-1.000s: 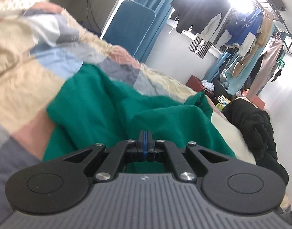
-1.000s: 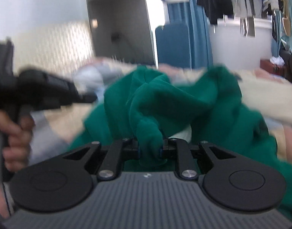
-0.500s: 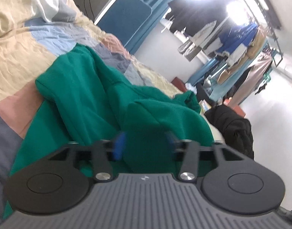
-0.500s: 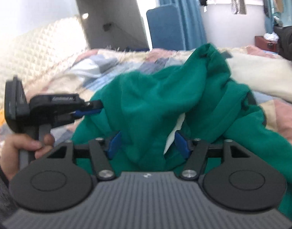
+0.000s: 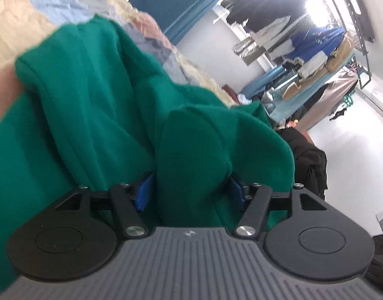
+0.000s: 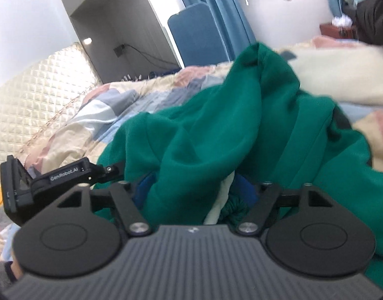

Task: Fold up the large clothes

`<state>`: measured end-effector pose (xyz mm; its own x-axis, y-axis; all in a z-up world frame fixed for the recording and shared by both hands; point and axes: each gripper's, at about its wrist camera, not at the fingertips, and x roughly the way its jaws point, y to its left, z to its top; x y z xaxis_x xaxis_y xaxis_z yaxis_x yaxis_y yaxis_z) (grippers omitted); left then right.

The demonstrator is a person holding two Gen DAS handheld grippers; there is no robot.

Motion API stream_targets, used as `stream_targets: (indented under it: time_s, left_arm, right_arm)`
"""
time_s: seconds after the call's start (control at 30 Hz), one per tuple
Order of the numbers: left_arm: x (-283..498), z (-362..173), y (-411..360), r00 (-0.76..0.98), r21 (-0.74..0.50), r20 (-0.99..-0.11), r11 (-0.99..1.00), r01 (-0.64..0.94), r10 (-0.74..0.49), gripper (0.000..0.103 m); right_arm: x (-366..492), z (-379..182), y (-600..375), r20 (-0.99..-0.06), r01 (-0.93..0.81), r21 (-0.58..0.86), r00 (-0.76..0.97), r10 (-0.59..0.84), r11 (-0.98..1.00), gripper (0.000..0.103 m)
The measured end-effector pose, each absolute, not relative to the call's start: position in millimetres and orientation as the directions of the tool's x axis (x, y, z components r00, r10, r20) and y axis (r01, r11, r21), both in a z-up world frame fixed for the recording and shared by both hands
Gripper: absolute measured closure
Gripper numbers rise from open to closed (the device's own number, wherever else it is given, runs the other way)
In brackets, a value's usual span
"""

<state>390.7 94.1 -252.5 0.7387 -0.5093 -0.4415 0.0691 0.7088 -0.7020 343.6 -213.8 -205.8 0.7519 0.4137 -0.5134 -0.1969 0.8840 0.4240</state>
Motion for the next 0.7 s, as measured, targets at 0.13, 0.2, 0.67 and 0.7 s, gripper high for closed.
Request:
stream_targets:
  time_s: [0.13,0.2,0.67,0.7]
  left_arm:
    - [394.2,-254.0,83.4,0.73,-0.667,-0.457,0.739,0.097,-0.508,0.093]
    - [387.4,-243.7,82.6,0.752,-0.655,-0.427,0.745,0.126,-0.502,0.097]
    - [278.6,-159.5,97.2,0.82,-0.61,-0.294,0.757,0.234,-0.491,0.098]
    - [268.4,-160.1,96.0,0.816,-0.6,-0.317,0.769,0.222,-0.484,0.098]
  right_arm:
    - [354.4,-217.7,-214.5,-0.533,-0.191,0.457,0.723,0.44,0.869,0.061]
    - [353.7,-215.5,-214.0,-0.532,-0.197,0.436,0.731,0.428,0.878,0.077]
    - [258.0,-149.6,-197.9,-0.406,-0.389,0.36,0.753,0.518,0.848,0.088]
    - [249.2,-147.5,-193.7,-0.426,-0.391,0.318,0.755,0.499,0.864,0.088]
